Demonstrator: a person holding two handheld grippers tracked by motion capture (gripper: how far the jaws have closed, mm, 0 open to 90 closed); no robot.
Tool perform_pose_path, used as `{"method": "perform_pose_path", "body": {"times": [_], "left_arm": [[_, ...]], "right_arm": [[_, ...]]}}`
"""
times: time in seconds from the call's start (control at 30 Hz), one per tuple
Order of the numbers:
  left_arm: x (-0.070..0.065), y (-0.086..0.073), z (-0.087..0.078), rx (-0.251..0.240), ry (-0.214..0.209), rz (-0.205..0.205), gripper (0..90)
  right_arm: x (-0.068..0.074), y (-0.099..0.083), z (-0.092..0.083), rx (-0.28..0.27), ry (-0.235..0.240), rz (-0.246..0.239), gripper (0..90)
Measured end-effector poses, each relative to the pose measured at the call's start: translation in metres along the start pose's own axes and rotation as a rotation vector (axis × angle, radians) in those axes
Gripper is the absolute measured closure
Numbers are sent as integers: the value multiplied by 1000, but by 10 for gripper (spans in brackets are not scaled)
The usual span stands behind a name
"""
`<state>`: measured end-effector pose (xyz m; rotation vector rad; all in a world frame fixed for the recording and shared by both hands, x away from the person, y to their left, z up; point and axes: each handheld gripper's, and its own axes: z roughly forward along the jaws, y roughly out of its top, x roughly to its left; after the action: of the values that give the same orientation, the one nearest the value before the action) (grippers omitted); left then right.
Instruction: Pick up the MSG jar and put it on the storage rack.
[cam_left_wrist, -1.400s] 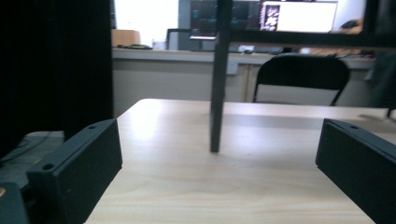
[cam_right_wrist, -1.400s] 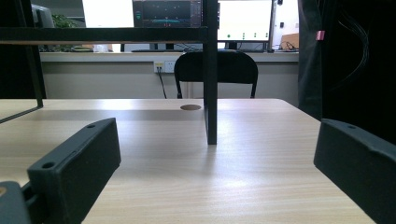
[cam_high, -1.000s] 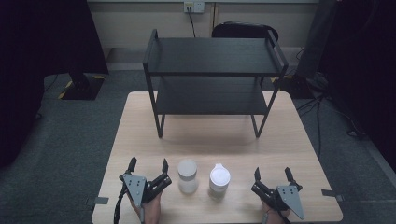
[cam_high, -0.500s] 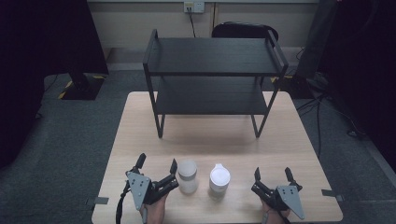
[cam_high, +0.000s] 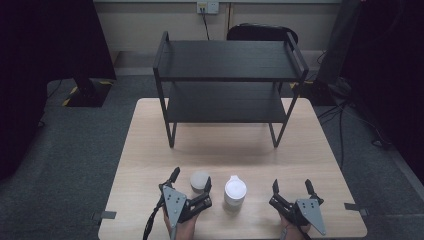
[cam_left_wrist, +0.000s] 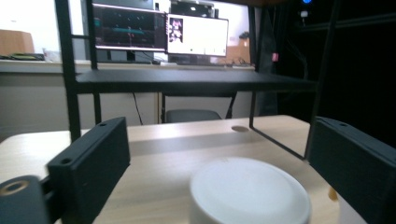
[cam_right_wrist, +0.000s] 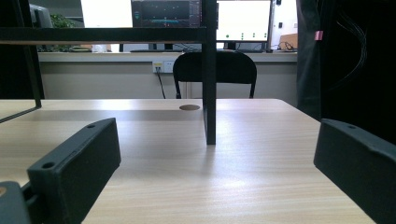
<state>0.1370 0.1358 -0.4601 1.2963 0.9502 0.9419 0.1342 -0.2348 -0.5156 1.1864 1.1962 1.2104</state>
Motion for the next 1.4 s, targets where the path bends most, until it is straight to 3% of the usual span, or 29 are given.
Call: {"method": "perform_pose_path", "body": {"times": [0.3, 0.57, 0.87, 0.97, 1.4], "left_arm": [[-15, -16, 2, 44, 18, 47, 164], [-11, -16, 4, 82, -7, 32, 250], [-11, -15, 5, 114, -3, 17, 299], [-9, -16, 5, 114, -9, 8, 335], [-11, -17, 5, 108, -2, 2, 339]], "right_arm": [[0, 0, 0, 0, 0, 0, 0], [0, 0, 0, 0, 0, 0, 0], [0, 0, 0, 0, 0, 0, 0], [0, 0, 0, 0, 0, 0, 0], [0, 0, 0, 0, 0, 0, 0]]}}
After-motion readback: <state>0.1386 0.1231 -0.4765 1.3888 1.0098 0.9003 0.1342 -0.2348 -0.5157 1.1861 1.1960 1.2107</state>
